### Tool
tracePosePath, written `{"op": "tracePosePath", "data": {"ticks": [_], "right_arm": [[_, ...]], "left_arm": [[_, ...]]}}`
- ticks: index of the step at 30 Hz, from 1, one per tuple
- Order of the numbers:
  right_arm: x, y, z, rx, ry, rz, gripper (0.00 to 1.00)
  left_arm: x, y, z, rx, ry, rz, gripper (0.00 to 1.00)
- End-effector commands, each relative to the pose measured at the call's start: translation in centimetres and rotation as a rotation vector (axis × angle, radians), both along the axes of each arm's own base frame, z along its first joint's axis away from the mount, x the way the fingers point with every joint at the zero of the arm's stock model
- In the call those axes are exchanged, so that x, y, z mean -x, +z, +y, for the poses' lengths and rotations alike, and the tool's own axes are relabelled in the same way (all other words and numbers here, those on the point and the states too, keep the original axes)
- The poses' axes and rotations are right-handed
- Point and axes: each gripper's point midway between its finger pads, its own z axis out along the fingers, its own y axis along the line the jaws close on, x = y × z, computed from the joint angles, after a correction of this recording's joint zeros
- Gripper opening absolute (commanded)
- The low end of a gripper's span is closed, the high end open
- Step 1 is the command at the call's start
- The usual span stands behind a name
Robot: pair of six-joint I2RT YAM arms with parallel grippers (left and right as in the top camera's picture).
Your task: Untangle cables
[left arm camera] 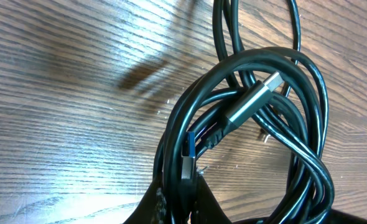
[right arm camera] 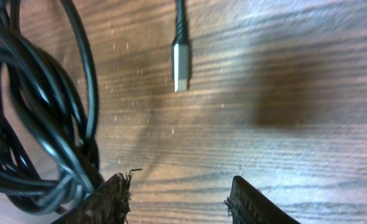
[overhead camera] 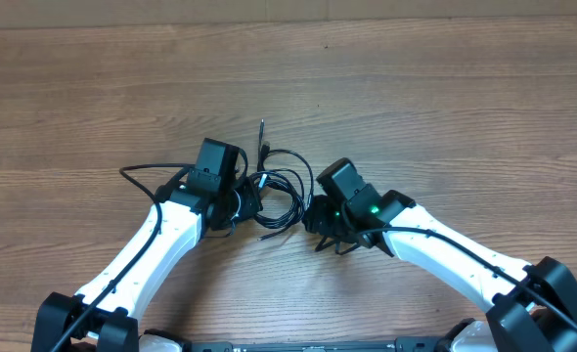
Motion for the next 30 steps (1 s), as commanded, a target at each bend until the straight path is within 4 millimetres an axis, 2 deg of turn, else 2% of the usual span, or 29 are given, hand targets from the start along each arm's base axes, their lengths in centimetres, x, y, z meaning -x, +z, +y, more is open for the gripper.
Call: {"op": "tracePosePath", "data": {"ticks": [1,6,11,17,21,26,30], "right_arm": [[-1.0,0.8,0.3,0.008,-0.016,-0.054,0.51],[-1.1,0.9,0.4,0.006,-0.016,-0.06,0.47],[0.3,0.4,-0.2,0.028,-0.001,0.002,0.49],[1.4,1.8,-0.4,0.012,0.039,0.012,0.49],[0.9,2.8,0.1,-0.021,0.04,-0.026,0.49],[-0.5,3.5,1.2,-0.071,0.04,-0.086,0.44],[-1.0,3.3,1.4,-0.066,0.034,-0.1,0.41]], "left_arm": [[0.1,0.9,-0.9,0.046,-0.033,-0.009,0.04],[0.1,0.9,-0.8,0.044,-0.032,-0.009,0.04],[-0.2,0.6,0.2,-0.015,-0.008,-0.021,0.04],[-0.5,0.4,0.8,-0.055,0.009,-0.034,0.04],[-0.5,0.4,0.8,-0.048,0.029,-0.027,0.04],[-0.1,0.5,0.2,-0.023,0.013,-0.013,0.04],[0.1,0.6,-0.1,-0.006,0.004,-0.007,0.04]]}}
